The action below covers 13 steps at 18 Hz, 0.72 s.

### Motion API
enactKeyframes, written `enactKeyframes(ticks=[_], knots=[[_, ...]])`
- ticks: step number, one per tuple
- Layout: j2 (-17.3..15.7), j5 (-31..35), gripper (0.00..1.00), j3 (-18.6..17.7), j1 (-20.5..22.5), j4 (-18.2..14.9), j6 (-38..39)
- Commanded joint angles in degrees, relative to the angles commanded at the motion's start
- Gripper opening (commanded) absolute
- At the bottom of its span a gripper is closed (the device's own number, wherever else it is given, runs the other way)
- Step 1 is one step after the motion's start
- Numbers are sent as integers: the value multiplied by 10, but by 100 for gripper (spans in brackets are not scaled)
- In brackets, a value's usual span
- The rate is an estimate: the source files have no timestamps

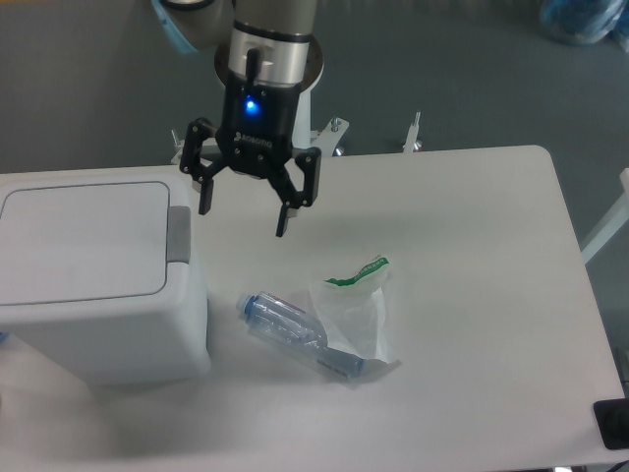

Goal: Open the trash can
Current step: 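Lower the gripper onto the grey button beside the trash can lid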

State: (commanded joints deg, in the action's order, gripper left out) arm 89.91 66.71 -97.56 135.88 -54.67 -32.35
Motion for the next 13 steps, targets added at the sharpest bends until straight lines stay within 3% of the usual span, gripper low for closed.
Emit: enactKeyframes(ticks=[13], knots=[[19, 1, 100, 1, -19, 14, 4]])
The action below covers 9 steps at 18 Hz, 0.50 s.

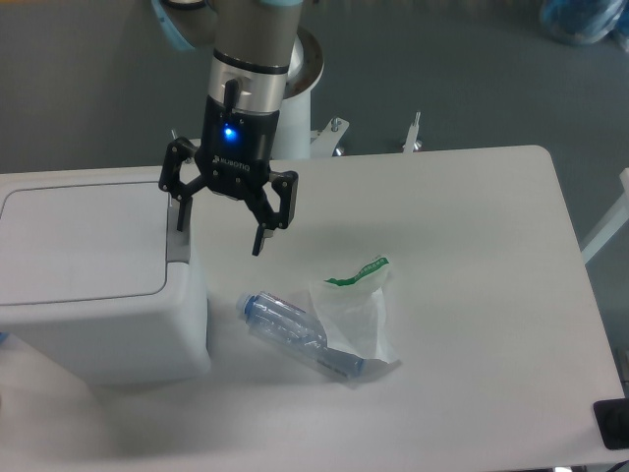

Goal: Open the trash can
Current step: 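Lower the gripper onto the grey button beside the trash can lid, then press down on the grey lid button with the gripper finger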

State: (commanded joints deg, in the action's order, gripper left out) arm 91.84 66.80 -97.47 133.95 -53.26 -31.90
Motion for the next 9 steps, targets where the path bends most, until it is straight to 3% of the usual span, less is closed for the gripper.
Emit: enactKeyframes(ticks=[9], knots=[[1, 1, 100, 4, -1, 0, -2]])
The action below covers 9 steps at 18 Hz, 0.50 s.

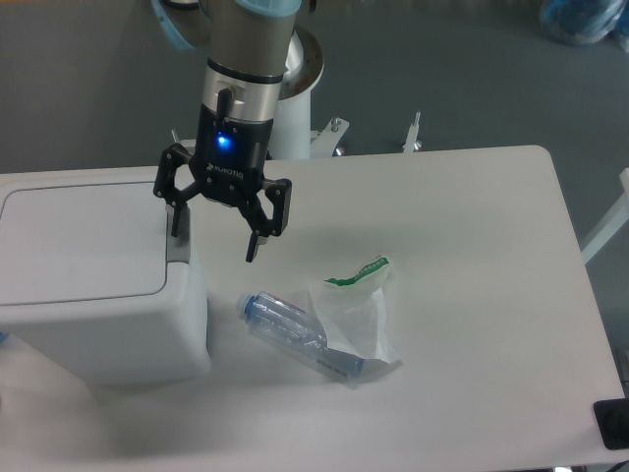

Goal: Open the trash can
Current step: 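Press down on the grey lid button with the gripper finger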

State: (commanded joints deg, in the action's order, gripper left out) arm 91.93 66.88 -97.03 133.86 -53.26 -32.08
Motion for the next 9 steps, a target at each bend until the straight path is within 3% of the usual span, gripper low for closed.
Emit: enactKeyframes(ticks=[9], knots=[[4, 4, 100, -4, 1, 2, -1]])
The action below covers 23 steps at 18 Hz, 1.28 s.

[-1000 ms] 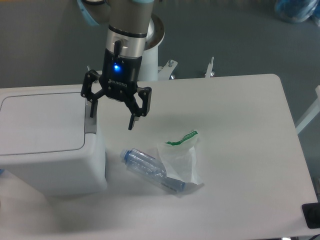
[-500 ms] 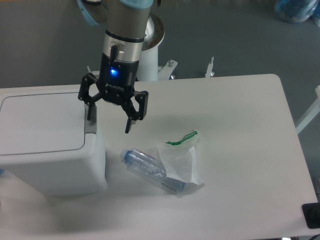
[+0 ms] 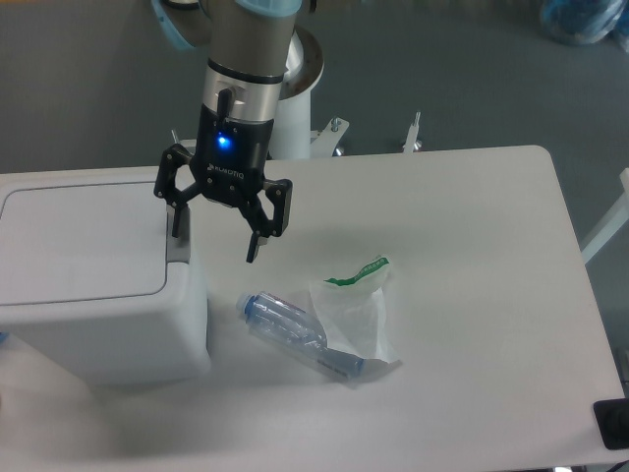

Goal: Open the trash can
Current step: 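Press down on the grey lid button with the gripper finger, then hold the gripper on the button while the lid swings open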

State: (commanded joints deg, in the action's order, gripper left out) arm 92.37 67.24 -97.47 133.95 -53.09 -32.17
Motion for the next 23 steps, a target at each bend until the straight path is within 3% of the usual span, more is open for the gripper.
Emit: enactKeyframes(ticks=[18, 20, 23], knots=[[4, 8, 100, -2, 1, 1, -2], [3, 7, 100, 7, 2, 0, -3], [4, 6, 100, 47, 10, 11, -4]])
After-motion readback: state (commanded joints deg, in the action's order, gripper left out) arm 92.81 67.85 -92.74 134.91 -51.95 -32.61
